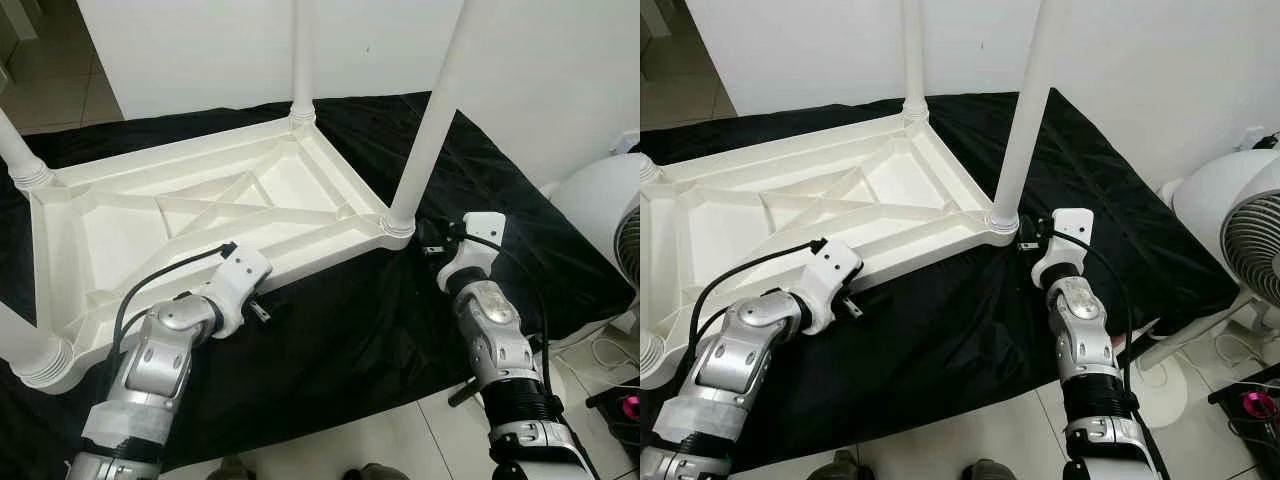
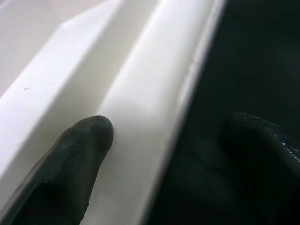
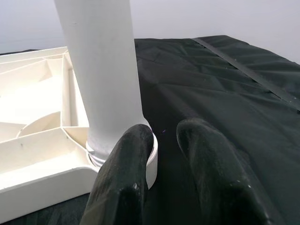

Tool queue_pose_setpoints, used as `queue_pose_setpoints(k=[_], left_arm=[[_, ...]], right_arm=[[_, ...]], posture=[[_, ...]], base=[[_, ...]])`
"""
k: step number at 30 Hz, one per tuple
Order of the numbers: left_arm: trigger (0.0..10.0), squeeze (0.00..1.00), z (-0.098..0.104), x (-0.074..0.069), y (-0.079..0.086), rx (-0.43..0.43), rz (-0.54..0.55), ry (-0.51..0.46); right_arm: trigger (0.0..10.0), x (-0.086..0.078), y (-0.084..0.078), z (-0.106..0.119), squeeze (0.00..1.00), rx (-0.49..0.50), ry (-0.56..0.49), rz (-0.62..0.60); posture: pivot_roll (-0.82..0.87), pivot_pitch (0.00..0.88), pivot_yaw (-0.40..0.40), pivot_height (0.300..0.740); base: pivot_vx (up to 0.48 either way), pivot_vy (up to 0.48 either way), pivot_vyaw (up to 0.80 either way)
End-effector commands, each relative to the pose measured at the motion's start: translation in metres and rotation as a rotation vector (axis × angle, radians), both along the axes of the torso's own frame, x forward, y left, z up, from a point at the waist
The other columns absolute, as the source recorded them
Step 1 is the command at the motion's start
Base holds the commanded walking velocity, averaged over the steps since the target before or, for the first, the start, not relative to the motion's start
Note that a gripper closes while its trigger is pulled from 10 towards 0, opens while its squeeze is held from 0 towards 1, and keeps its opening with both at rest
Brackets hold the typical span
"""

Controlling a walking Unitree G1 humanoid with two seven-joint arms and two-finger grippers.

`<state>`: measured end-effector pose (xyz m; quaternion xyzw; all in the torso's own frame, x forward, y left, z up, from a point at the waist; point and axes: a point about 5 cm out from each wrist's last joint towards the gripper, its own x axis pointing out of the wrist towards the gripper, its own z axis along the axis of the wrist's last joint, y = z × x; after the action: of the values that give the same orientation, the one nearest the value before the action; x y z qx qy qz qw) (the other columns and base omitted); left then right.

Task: Building children table

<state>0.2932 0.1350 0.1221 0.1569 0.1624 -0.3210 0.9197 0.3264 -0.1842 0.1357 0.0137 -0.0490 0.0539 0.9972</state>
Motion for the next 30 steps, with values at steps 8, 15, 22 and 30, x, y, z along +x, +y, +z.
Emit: queue_pose_setpoints(k=[8,15,22,30], left_arm=[[4.5,0.0,0.002,0.01,0.012,0.004,0.335,-0.059],[0.0,0.0,0.002,0.009,0.006,0.009,0.32,-0.062],[0.0,0.0,0.003,0.006,-0.003,0.016,0.29,-0.063],[1.6,0.0,0.002,0.004,-0.012,0.027,0.247,-0.07]], right_arm=[[10.0,0.001,-0.001,-0.001,0.0,0.002,-0.003,-0.013],[10.0,0.002,-0.001,-0.001,0.0,-0.001,-0.005,-0.019],[10.0,0.001,-0.002,-0.001,0.0,-0.004,-0.008,-0.027],[10.0,0.002,-0.002,-0.001,0.0,-0.009,-0.009,-0.035]], posture=[[-0.05,0.026,0.003,0.74],[-0.05,0.03,0.002,0.74],[-0.05,0.03,0.002,0.74],[-0.05,0.03,0.002,0.74]], base=[[0.0,0.0,0.0],[0.0,0.0,0.0],[0.0,0.0,0.0],[0.0,0.0,0.0]])
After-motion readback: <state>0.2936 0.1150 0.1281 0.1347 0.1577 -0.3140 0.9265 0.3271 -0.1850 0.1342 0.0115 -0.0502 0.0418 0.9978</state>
